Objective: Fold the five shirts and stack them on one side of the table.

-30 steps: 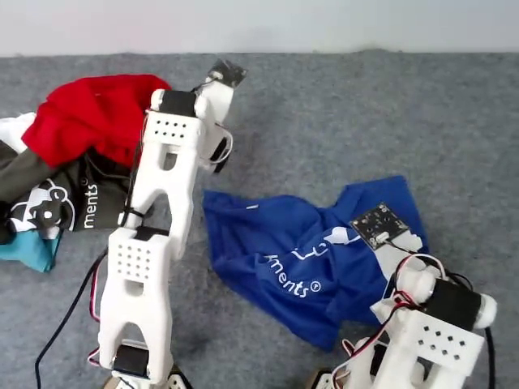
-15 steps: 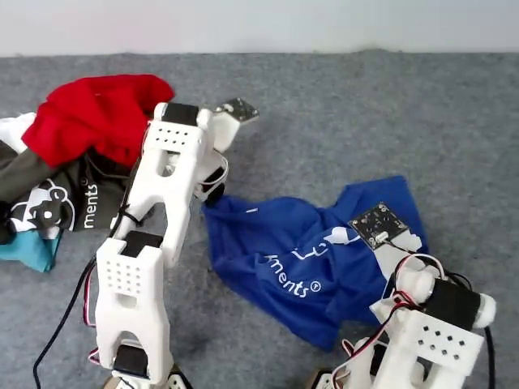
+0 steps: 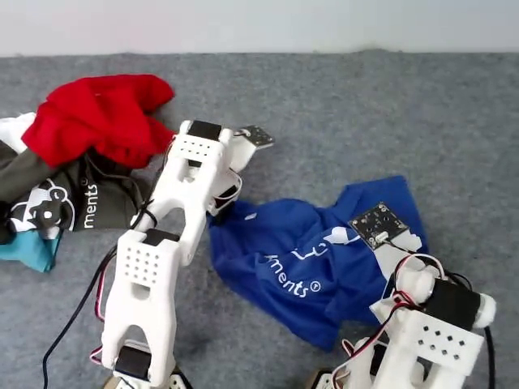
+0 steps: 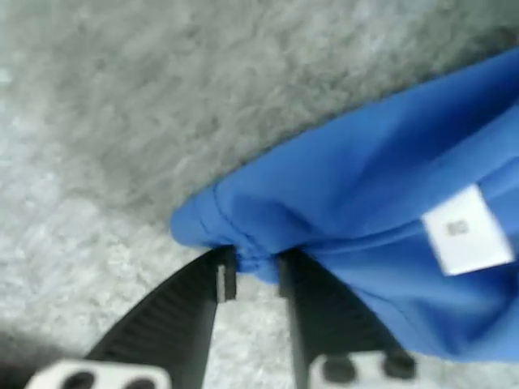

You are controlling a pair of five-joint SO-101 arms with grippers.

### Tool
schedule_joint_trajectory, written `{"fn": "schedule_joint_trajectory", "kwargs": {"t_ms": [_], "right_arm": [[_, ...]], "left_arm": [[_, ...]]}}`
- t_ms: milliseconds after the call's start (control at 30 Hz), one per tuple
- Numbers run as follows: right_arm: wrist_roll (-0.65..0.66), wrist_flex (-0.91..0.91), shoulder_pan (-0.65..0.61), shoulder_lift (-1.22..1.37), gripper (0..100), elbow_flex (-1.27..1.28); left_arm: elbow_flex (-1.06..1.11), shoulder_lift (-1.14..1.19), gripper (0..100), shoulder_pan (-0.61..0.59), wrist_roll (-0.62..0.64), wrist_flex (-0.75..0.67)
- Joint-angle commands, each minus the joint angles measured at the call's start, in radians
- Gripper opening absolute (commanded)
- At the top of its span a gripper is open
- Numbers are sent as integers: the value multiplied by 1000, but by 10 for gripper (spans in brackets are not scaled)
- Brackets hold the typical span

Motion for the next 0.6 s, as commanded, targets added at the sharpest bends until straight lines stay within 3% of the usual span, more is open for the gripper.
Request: {"fn": "schedule_joint_trajectory", "kwargs": {"t_ms": [0, 167, 300, 467, 567], "right_arm": [[-9, 25, -12, -7, 9, 2], [-9, 25, -12, -7, 9, 2], [-11, 13, -12, -7, 9, 2], [-44, -44, -13, -7, 9, 2], [-55, -58, -13, -7, 9, 2]], "left_arm": [[-53, 28, 13, 32, -12, -14], [-165, 18, 12, 12, -8, -3], [-337, 29, 12, -5, 84, 17], [-421, 31, 12, -55, 276, -98], [-412, 31, 12, -95, 305, -161]]}}
